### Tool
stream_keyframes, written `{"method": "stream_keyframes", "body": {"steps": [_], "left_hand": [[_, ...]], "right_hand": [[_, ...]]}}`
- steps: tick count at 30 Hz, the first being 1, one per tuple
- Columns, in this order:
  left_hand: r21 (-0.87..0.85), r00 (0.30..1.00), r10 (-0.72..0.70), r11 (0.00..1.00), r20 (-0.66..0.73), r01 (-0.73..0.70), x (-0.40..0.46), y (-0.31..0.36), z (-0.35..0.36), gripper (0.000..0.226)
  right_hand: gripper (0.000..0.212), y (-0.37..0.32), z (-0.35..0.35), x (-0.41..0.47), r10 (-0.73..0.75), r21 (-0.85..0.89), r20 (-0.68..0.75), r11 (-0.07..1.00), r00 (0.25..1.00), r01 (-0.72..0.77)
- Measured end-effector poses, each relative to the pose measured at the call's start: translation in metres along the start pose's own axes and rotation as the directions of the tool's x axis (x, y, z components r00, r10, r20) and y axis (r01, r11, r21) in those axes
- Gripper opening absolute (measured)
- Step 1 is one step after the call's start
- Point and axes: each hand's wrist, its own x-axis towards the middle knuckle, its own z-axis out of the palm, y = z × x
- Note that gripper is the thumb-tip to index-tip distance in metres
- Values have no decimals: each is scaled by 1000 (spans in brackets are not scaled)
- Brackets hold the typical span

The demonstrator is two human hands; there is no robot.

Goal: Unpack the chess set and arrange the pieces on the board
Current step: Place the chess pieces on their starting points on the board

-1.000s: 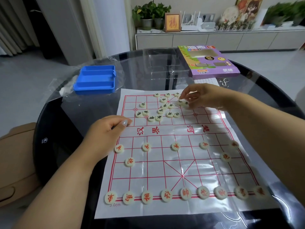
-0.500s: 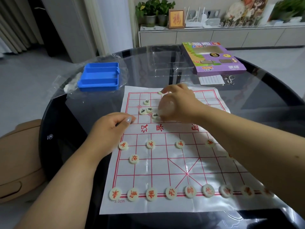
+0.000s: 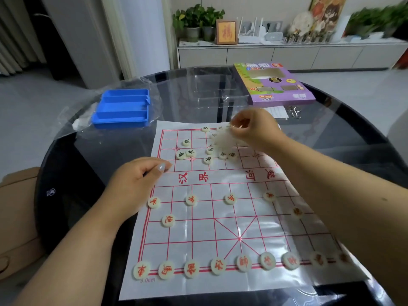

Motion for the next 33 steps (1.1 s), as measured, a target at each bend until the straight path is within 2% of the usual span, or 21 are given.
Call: {"method": "stream_keyframes", "body": {"steps": [2, 5, 11, 15, 18, 21, 24, 27, 33], "left_hand": [[8, 1000, -1, 1000, 1, 1, 0, 1, 1, 18], [3, 1000, -8, 1000, 0, 8, 0, 1, 1, 18], [11, 1000, -4, 1000, 4, 4, 0, 1, 1, 18], [10, 1000, -4, 1000, 9, 4, 0, 1, 0, 18], [2, 1000, 5, 1000, 7, -5, 0, 1, 0, 18], [7, 1000, -5, 1000, 4, 5, 0, 2, -1, 18], [0, 1000, -5, 1000, 4, 5, 0, 1, -1, 19], [-4, 1000, -2, 1000, 3, 2, -1, 2, 0, 19], [25, 1000, 14, 1000, 0, -14, 0, 2, -1, 20]], "right_hand": [[19, 23, -12, 11, 116, 26, -76, 993, 990, -115], [18, 43, -17, 17, 188, -47, -83, 980, 979, -193], [17, 49, -10, 26, 224, -189, -43, 955, 974, -228], [22, 49, -9, 29, 225, -215, -12, 951, 974, -222], [34, 46, -11, 28, 201, -199, -23, 959, 979, -201], [36, 24, -10, 22, 112, -167, -38, 979, 993, -117], [29, -13, 4, 11, -59, -98, 90, 993, 994, 67], [24, -38, 21, 3, -167, -65, 217, 981, 962, 184], [28, -45, 41, -3, -216, -126, 303, 956, 928, 264]]}}
